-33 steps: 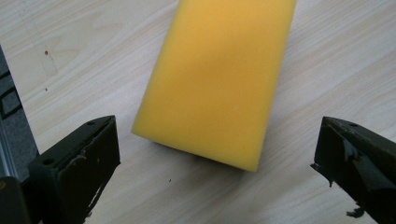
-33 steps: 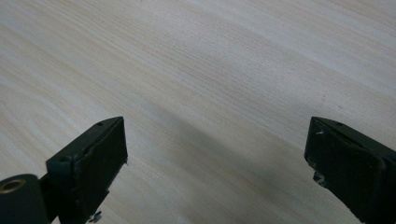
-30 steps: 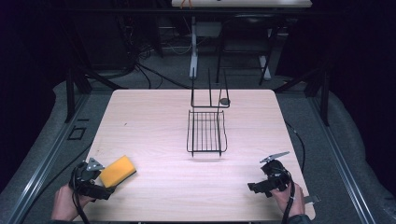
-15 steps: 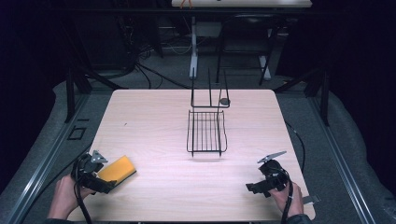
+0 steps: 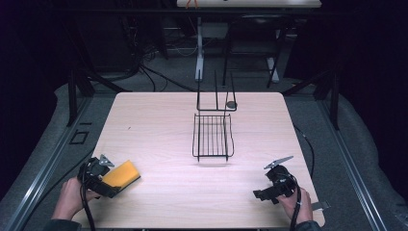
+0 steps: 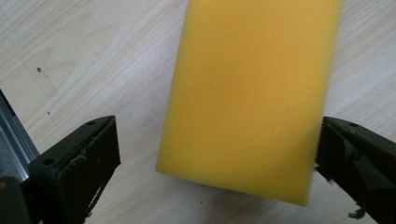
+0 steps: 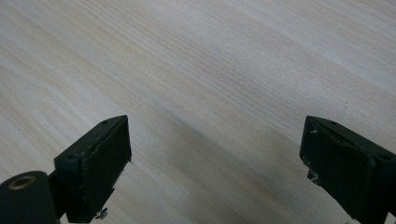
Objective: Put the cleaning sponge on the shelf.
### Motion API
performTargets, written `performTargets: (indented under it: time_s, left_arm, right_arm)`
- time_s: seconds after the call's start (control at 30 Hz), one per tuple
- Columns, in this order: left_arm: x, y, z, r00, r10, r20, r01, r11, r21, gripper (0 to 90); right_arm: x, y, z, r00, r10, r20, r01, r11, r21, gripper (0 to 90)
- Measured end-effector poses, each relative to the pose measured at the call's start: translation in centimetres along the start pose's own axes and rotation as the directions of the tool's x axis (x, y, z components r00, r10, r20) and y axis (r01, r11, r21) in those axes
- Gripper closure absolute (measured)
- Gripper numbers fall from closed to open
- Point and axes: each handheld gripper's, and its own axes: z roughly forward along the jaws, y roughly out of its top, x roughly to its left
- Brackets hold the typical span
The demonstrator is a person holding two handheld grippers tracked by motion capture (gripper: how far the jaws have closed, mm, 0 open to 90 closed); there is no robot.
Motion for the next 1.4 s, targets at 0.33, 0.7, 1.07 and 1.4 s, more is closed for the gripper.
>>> performTargets:
  time_s: [0.33, 0.7, 1.07, 1.4]
  left_arm:
    - [-0.4, 0.4, 0.7, 0.9996, 0.025, 0.015, -0.026, 0.9987, 0.044, 4.5]
    - [-0.4, 0.2, 0.6, 0.9994, 0.016, 0.031, -0.018, 0.9983, 0.056, 20.7]
    - [-0.7, 0.4, -0.1, 0.9997, 0.016, 0.020, -0.017, 0.9992, 0.037, 22.4]
    - [-1.3, 0.8, -0.9, 0.9995, 0.022, 0.021, -0.022, 0.9997, 0.012, 22.5]
  right_arm:
    - [0.0, 0.0, -0.1, 1.0000, 0.008, 0.001, -0.008, 1.000, -0.003, 8.6]
    - [0.0, 0.0, 0.0, 1.0000, 0.002, 0.006, -0.002, 1.000, -0.003, 8.9]
    - [0.0, 0.0, 0.0, 1.0000, 0.005, 0.002, -0.005, 1.000, -0.002, 9.0]
    - [0.0, 0.0, 0.0, 1.0000, 0.005, 0.003, -0.005, 1.000, -0.001, 9.0]
